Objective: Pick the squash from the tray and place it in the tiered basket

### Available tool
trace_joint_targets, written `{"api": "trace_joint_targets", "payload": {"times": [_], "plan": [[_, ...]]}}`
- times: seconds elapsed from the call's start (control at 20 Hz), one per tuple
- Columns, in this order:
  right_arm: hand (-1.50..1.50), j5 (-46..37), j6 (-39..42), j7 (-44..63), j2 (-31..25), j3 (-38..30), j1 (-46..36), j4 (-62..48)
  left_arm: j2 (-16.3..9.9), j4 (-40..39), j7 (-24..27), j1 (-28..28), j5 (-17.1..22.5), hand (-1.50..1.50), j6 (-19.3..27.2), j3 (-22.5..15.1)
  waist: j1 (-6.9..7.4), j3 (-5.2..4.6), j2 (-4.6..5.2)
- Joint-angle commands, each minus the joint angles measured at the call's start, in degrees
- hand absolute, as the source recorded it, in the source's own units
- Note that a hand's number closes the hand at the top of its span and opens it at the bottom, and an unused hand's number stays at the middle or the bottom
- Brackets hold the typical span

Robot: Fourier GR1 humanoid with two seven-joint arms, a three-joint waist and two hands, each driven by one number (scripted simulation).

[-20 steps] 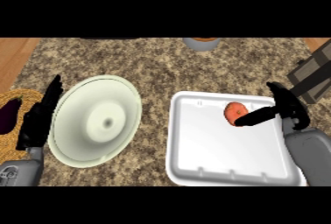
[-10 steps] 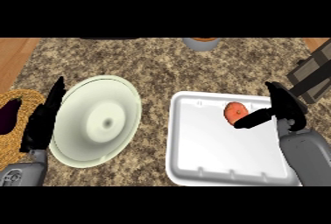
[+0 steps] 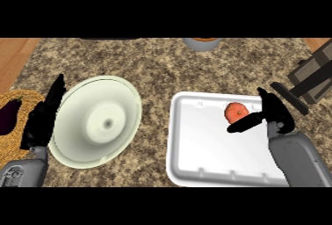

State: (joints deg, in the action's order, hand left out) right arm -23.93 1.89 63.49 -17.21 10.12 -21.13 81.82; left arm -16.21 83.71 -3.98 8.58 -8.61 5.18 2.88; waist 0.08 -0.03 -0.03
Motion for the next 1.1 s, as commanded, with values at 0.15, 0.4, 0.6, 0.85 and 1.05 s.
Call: {"api": "trace_joint_targets", "payload": {"times": [0.15,0.4,0.6,0.85,1.05], "plan": [[-1.5,-3.37,-0.02,7.61,4.02,0.42,2.61,1.7,0.64,-3.75,4.45,0.08,-0.09,0.0,-0.36,1.75,-0.31,-0.01,-0.04],[-1.5,-3.3,0.18,-1.75,4.68,-5.44,-3.19,-11.44,1.7,3.39,0.38,-3.44,-1.07,0.0,-1.35,0.49,0.22,0.03,0.03],[-1.5,-3.03,0.34,-7.74,4.75,-8.17,-6.82,-21.23,1.22,-0.96,-0.97,2.59,-1.92,0.0,-1.35,1.57,0.28,0.04,0.2],[-1.5,-4.68,-1.34,-5.12,8.82,-8.21,-7.5,-19.67,2.44,-4.1,4.15,1.09,-2.4,0.0,-1.56,2.57,0.14,0.02,0.1],[1.5,-3.19,0.83,-5.31,11.47,-7.15,-5.46,-18.33,1.95,-3.78,1.97,2.95,-2.99,0.0,-1.59,3.31,-0.03,0.02,0.05]]}}
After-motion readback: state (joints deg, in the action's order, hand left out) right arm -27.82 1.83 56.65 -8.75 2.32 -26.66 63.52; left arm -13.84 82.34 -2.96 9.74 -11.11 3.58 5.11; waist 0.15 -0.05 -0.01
